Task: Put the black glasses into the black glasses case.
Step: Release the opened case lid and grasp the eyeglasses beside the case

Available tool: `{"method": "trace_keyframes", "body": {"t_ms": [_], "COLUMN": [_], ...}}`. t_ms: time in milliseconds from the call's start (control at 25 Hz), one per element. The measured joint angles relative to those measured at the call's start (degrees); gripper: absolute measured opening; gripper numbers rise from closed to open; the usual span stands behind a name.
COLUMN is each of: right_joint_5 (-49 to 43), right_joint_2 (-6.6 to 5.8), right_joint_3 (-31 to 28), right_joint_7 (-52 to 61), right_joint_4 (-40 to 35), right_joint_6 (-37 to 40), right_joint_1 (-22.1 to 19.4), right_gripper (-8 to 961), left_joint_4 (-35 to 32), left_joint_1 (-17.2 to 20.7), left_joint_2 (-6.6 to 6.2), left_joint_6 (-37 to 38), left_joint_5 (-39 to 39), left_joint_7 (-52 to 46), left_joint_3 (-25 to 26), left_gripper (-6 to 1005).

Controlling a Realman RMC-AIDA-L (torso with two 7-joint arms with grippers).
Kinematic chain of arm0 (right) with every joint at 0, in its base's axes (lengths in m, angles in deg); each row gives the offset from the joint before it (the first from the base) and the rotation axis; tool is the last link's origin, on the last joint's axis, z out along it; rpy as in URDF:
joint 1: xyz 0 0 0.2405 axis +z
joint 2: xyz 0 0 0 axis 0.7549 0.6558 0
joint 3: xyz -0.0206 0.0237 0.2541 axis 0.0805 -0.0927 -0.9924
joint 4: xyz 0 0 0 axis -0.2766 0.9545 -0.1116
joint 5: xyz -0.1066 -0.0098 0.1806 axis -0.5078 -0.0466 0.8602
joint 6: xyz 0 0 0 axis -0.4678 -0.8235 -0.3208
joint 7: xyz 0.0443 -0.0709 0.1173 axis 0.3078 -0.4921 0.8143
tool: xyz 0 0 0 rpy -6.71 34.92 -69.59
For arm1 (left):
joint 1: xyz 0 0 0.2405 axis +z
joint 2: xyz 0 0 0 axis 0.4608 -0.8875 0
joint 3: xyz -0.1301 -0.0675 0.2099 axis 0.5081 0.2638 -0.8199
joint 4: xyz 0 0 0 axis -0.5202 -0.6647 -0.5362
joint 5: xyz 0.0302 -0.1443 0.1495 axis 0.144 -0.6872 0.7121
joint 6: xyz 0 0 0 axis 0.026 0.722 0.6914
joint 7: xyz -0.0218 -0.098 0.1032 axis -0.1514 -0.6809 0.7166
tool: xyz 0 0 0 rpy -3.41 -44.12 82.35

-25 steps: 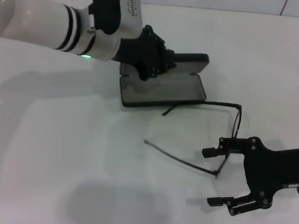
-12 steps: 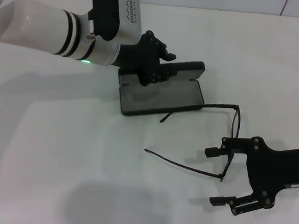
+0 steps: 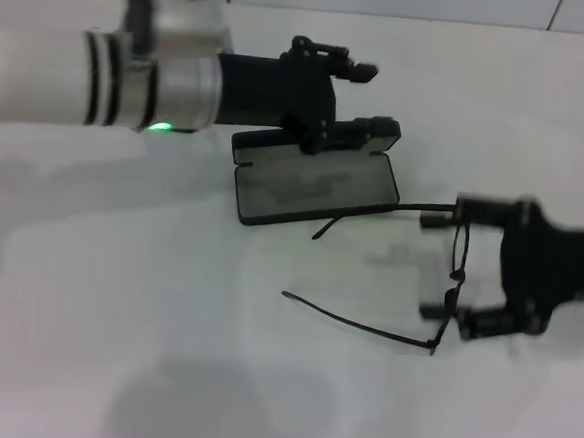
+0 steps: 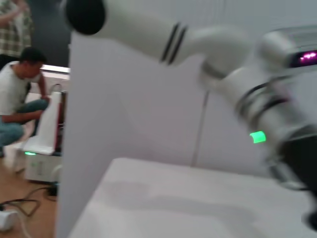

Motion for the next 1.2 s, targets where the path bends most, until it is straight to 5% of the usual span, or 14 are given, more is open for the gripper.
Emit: {"method": "trace_keyframes", "body": {"t_ms": [320,360,520,720,1200], "right_joint_5": [-17.8,-27.4,-40.4,-45.4,-48.9], "right_joint_2": [-1.85,-1.13,0.55,0.50,0.69], "right_joint_3": [2.8,5.6,13.2,25.8,40.3], "right_joint_7": [14.7,20.3,26.3,28.9,28.3], "right_joint_4": [-24.0,-31.5,-38.6,-38.3,-30.1], "right_joint_6": [4.0,8.2,10.1,3.5,-8.3], "right_joint_1": [4.4,7.4,11.8,16.1,19.9], "right_gripper": [769,769,767,764,758], "left_joint_4": [4.3,4.9,7.3,10.1,12.2], "left_joint_1": [10.4,10.9,12.1,12.1,11.7], "left_joint_2": [0.09,0.03,-0.05,0.09,0.17], "left_joint_6": [9.4,9.9,10.4,10.7,10.6], "left_joint_5": [-21.3,-22.1,-22.8,-23.9,-24.8], "left_joint_7": [10.3,10.3,10.2,10.6,11.2], "left_joint_3": [1.4,1.4,1.7,3.4,4.4], "left_gripper": [572,572,571,571,569]}}
